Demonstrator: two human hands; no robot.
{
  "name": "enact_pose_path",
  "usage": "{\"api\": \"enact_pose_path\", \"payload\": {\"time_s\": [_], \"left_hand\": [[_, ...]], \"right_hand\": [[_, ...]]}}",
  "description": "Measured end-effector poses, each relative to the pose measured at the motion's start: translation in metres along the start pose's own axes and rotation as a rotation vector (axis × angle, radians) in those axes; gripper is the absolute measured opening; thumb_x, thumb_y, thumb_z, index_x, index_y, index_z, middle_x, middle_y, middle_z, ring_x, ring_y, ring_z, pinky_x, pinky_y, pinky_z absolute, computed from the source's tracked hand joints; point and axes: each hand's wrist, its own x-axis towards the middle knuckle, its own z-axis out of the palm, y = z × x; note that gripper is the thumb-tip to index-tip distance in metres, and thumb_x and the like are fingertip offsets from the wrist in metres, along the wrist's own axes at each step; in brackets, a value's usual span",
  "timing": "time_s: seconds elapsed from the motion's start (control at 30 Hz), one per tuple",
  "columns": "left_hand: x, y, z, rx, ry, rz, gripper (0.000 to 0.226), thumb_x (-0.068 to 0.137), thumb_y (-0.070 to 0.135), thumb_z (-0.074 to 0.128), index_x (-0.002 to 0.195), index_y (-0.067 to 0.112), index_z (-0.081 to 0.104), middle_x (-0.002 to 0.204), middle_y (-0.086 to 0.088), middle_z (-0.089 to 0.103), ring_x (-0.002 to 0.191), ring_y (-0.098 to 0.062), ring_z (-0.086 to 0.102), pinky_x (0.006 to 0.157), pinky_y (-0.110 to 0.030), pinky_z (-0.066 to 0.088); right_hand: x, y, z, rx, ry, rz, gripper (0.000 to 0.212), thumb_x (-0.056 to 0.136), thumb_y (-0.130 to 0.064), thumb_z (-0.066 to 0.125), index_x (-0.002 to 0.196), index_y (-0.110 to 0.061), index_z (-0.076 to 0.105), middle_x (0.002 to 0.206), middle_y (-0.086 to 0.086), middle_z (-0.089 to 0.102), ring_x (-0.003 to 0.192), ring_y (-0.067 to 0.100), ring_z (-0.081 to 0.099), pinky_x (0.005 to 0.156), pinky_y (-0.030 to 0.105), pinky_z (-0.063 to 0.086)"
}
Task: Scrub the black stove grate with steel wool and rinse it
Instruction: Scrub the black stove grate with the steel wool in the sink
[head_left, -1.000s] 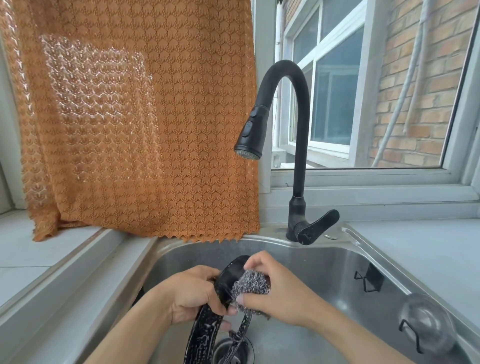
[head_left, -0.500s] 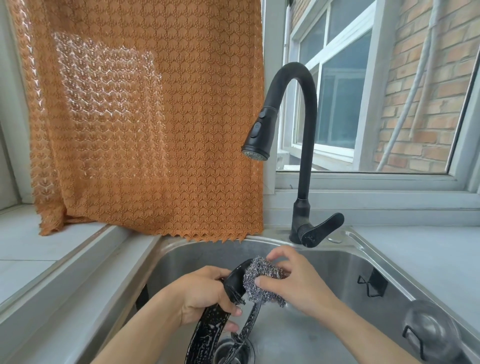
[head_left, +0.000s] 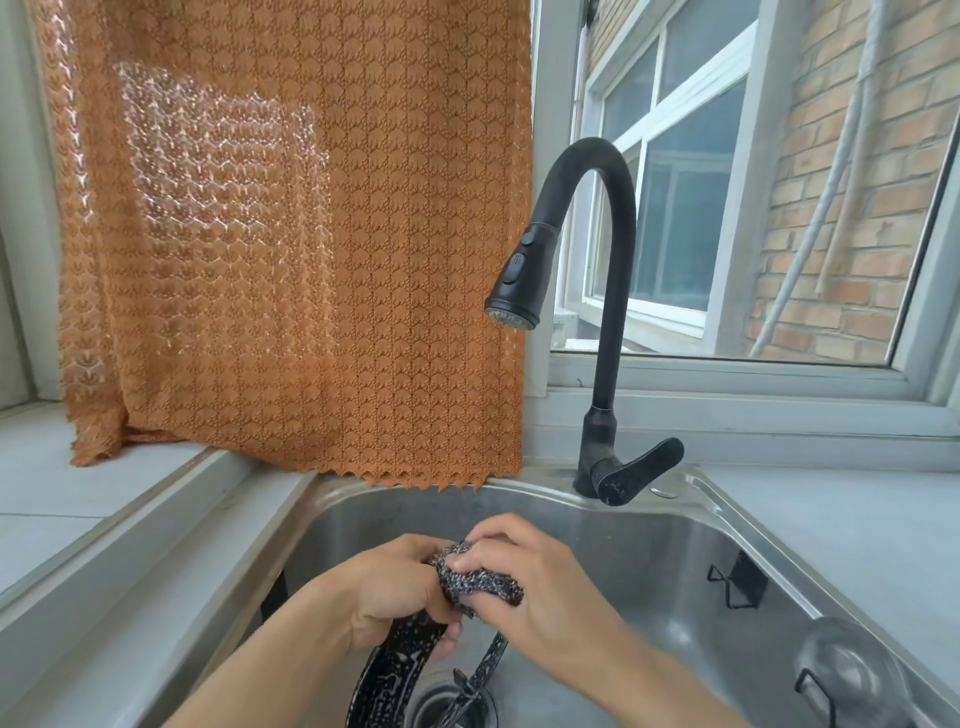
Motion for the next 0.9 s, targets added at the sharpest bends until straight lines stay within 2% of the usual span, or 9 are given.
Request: {"api": "enact_pose_path", "payload": {"time_s": [0.17, 0.3, 0.47, 0.53, 0.7, 0.83, 0.9], "left_hand": [[-0.002, 0.001, -0.010, 0.080, -0.058, 0.034, 0.045, 0.079, -0.025, 0.049, 0.118, -0.007, 0.062, 0.075, -0.018, 0.055, 0.063, -0.026, 0.058, 0.061, -0.036, 0.055], [-0.004, 0.000, -0.009, 0.146, -0.101, 0.074, 0.038, 0.080, -0.027, 0.047, 0.100, 0.001, 0.065, 0.068, -0.016, 0.056, 0.060, -0.025, 0.058, 0.059, -0.033, 0.052], [-0.003, -0.001, -0.011, 0.213, -0.113, 0.087, 0.038, 0.082, -0.026, 0.047, 0.092, 0.006, 0.065, 0.067, -0.015, 0.057, 0.059, -0.022, 0.058, 0.059, -0.033, 0.050], [-0.003, 0.000, -0.013, 0.238, -0.126, 0.091, 0.039, 0.083, -0.026, 0.048, 0.096, 0.006, 0.066, 0.065, -0.013, 0.058, 0.057, -0.021, 0.058, 0.059, -0.033, 0.051], [-0.003, 0.002, -0.018, 0.256, -0.168, 0.078, 0.040, 0.081, -0.025, 0.048, 0.094, 0.009, 0.065, 0.063, -0.014, 0.057, 0.056, -0.022, 0.057, 0.059, -0.031, 0.050], [-0.004, 0.003, -0.021, 0.238, -0.208, 0.074, 0.045, 0.083, -0.027, 0.047, 0.092, 0.012, 0.068, 0.061, -0.012, 0.058, 0.054, -0.021, 0.058, 0.056, -0.029, 0.051], [-0.004, 0.003, -0.020, 0.223, -0.218, 0.071, 0.044, 0.084, -0.028, 0.045, 0.100, 0.008, 0.065, 0.060, -0.010, 0.059, 0.053, -0.020, 0.059, 0.055, -0.029, 0.052]], "right_hand": [[0.002, 0.005, 0.002, -0.106, -0.013, -0.072, 0.021, 0.091, -0.027, 0.071, 0.111, -0.030, 0.072, 0.119, -0.014, 0.049, 0.104, 0.001, 0.054, 0.094, 0.022, 0.045], [0.003, 0.005, 0.003, -0.222, -0.019, -0.165, 0.017, 0.094, -0.026, 0.067, 0.110, -0.029, 0.069, 0.117, -0.007, 0.048, 0.103, 0.010, 0.053, 0.088, 0.021, 0.045], [0.003, 0.004, -0.001, -0.285, 0.000, -0.174, 0.019, 0.092, -0.020, 0.065, 0.109, -0.028, 0.068, 0.115, -0.004, 0.051, 0.097, 0.006, 0.047, 0.082, 0.014, 0.036], [0.003, 0.008, -0.003, -0.284, 0.028, -0.123, 0.018, 0.091, -0.022, 0.064, 0.108, -0.027, 0.070, 0.112, -0.005, 0.052, 0.088, 0.003, 0.043, 0.077, 0.014, 0.034], [0.001, 0.020, -0.015, -0.263, 0.059, 0.160, 0.015, 0.094, -0.030, 0.066, 0.109, -0.029, 0.064, 0.103, -0.011, 0.053, 0.073, 0.009, 0.049, 0.073, 0.030, 0.043], [0.001, 0.030, -0.018, -0.266, 0.074, 0.359, 0.013, 0.094, -0.032, 0.065, 0.106, -0.029, 0.061, 0.102, -0.010, 0.058, 0.089, 0.015, 0.056, 0.077, 0.030, 0.041], [0.000, 0.035, -0.018, -0.262, 0.051, 0.476, 0.014, 0.094, -0.032, 0.064, 0.106, -0.027, 0.059, 0.096, -0.007, 0.061, 0.085, 0.017, 0.052, 0.070, 0.029, 0.037]]}}
